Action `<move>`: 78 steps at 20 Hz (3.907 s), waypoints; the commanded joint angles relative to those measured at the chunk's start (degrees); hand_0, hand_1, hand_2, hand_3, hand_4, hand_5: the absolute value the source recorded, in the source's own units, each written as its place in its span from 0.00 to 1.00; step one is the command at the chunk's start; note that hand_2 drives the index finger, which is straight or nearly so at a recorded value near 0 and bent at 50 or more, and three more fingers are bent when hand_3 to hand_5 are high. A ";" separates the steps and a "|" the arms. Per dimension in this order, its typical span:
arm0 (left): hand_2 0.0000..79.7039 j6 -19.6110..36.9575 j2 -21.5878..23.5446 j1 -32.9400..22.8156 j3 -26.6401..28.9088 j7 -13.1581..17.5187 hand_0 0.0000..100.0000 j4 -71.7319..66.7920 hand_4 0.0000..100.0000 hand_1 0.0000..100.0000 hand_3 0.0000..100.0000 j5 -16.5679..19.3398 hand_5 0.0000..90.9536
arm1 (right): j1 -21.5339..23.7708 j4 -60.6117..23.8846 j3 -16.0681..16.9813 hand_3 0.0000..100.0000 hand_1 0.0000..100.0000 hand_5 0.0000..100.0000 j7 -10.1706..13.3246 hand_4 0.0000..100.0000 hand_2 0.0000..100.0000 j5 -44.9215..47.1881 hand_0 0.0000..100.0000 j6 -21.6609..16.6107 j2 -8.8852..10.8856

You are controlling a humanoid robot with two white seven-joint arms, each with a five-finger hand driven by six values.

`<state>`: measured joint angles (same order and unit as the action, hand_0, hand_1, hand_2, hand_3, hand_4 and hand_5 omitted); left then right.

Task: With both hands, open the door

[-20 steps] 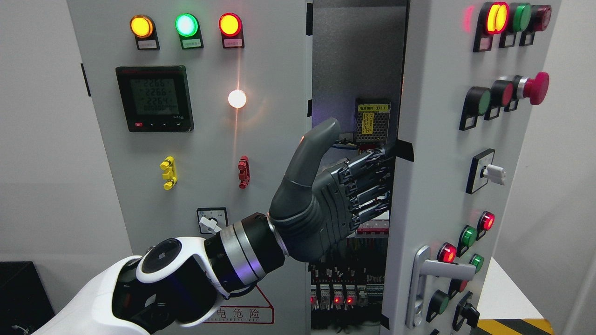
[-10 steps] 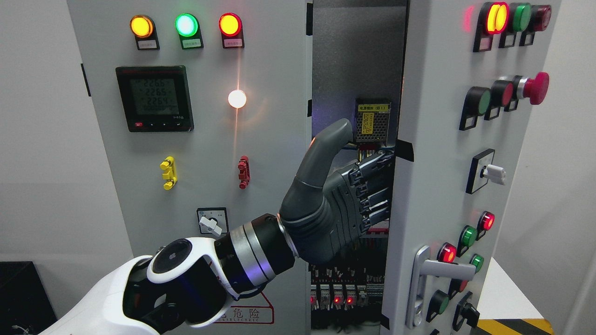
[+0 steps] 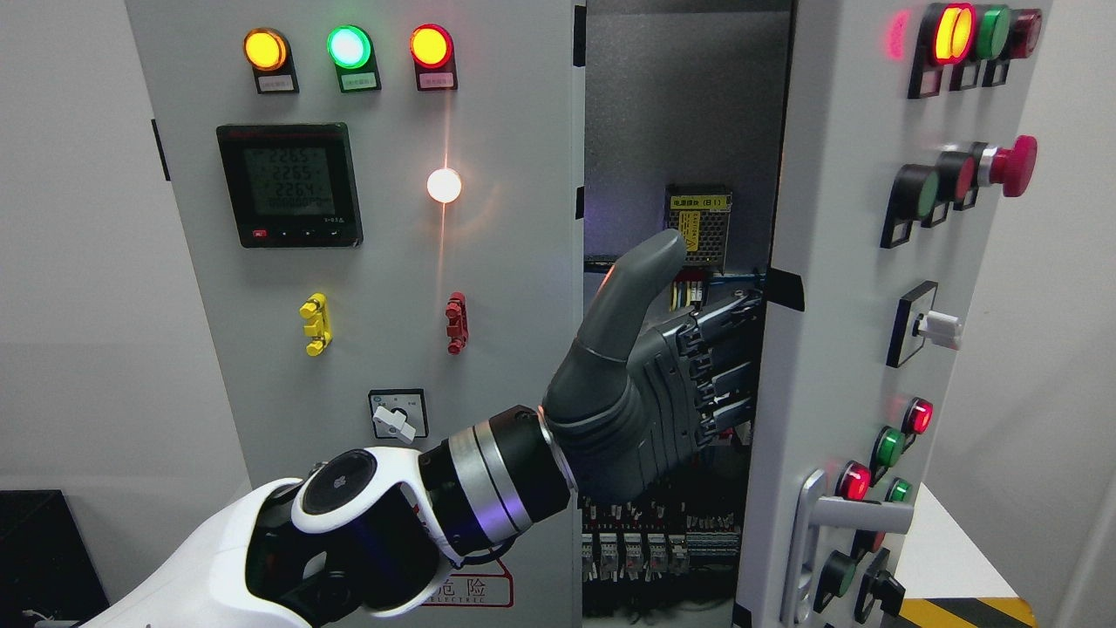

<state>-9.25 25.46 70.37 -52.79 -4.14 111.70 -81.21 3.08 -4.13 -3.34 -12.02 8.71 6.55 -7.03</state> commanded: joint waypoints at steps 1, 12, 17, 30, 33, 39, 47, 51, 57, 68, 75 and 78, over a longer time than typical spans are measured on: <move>0.00 0.02 -2.16 0.82 -2.05 0.01 0.00 0.00 0.00 0.00 0.00 0.00 0.00 | 0.00 0.00 0.00 0.00 0.00 0.00 -0.02 0.00 0.00 -0.01 0.19 0.05 0.00; 0.00 0.02 -6.47 1.09 -3.28 0.01 0.00 -0.70 0.00 0.00 0.00 0.17 0.00 | 0.00 0.00 0.00 0.00 0.00 0.00 -0.02 0.00 0.00 -0.01 0.19 0.05 0.00; 0.00 0.02 -9.10 1.53 -4.07 0.01 0.00 -2.63 0.00 0.00 0.00 0.17 0.00 | 0.00 0.00 0.00 0.00 0.00 0.00 -0.02 0.00 0.00 -0.01 0.19 -0.04 0.00; 0.00 0.02 -15.78 3.64 -5.57 -0.08 0.00 -6.58 0.00 0.00 0.00 0.70 0.00 | 0.00 0.00 0.00 0.00 0.00 0.00 -0.02 0.00 0.00 -0.01 0.19 0.05 0.00; 0.00 0.02 -17.54 4.16 -6.79 -0.08 0.00 -8.16 0.00 0.00 0.00 0.88 0.00 | 0.00 0.00 0.00 0.00 0.00 0.00 -0.02 0.00 0.00 -0.01 0.19 0.05 0.00; 0.00 0.02 -21.76 4.25 -7.68 -0.08 0.00 -10.80 0.00 0.00 0.00 2.37 0.00 | 0.00 0.00 0.00 0.00 0.00 0.00 -0.02 0.00 0.00 -0.01 0.19 0.05 0.00; 0.00 0.19 -27.03 6.54 -8.82 -0.08 0.00 -14.93 0.00 0.00 0.00 2.63 0.00 | 0.00 0.00 0.00 0.00 0.00 0.00 -0.02 0.00 0.00 -0.01 0.19 -0.04 0.00; 0.00 0.46 -28.88 7.41 -9.87 -0.08 0.00 -16.78 0.00 0.00 0.00 2.90 0.00 | 0.00 0.00 0.00 0.00 0.00 0.00 -0.02 0.00 0.00 -0.01 0.19 -0.04 0.00; 0.00 0.46 -32.22 8.73 -10.05 -0.08 0.00 -19.85 0.00 0.00 0.00 3.16 0.00 | 0.00 0.00 0.00 0.00 0.00 0.00 -0.02 0.00 0.00 -0.01 0.19 -0.04 0.00; 0.00 0.10 -35.12 9.70 -10.05 -0.08 0.00 -23.90 0.00 0.00 0.00 3.78 0.00 | 0.00 0.00 0.00 0.00 0.00 0.00 -0.02 0.00 0.00 0.08 0.19 -0.04 0.00; 0.00 0.37 -35.65 10.67 -10.05 -0.08 0.00 -26.01 0.00 0.00 0.00 3.78 0.00 | 0.00 0.00 0.00 0.00 0.00 0.00 -0.02 0.00 0.00 -0.01 0.19 -0.04 0.00; 0.00 0.37 -35.65 10.84 -10.14 -0.08 0.00 -26.45 0.00 0.00 0.00 3.69 0.00 | 0.00 0.00 0.00 0.00 0.00 0.00 -0.02 0.00 0.00 -0.01 0.19 -0.04 0.00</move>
<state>-9.24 -8.28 80.71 -62.66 -4.26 88.58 -77.47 3.08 -4.13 -3.34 -12.03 8.71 6.55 -7.03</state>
